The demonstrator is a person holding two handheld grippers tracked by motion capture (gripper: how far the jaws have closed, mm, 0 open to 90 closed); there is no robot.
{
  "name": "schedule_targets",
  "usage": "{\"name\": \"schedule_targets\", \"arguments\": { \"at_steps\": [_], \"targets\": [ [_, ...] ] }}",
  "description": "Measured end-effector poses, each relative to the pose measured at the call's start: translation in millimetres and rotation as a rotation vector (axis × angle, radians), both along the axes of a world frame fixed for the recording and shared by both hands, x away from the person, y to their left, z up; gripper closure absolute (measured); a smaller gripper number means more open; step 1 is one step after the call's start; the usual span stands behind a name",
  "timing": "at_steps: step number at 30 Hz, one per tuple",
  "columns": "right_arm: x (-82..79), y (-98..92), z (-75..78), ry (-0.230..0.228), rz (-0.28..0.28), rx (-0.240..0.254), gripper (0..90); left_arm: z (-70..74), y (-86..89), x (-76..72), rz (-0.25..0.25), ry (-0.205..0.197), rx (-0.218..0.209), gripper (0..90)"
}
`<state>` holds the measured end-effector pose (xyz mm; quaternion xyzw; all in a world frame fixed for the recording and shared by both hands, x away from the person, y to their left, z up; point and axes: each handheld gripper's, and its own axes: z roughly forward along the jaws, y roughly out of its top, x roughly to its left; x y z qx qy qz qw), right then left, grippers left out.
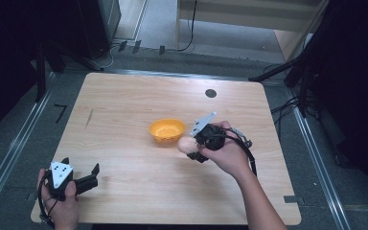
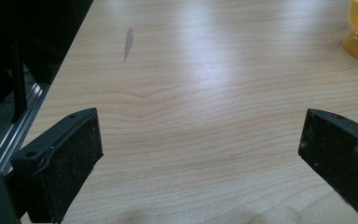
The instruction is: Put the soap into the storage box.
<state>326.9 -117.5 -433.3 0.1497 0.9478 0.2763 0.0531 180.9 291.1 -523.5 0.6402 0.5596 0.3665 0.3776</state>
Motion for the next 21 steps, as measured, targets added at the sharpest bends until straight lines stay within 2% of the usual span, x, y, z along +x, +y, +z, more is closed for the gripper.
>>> {"name": "schedule_targets", "arguments": {
  "at_steps": [10, 21],
  "targets": [
    [11.7, 6.5, 7.7, 0.008, 0.021, 0.017, 33.6, -0.2, 0.4, 0.1, -0.001, -0.003, -0.004, 0.0],
    [26.1, 12.9, 16.6, -0.013, 0.034, -0.005, 33.6, -0.2, 0.6, 0.1, -0.004, -0.004, -0.006, 0.0]
  ]
}}
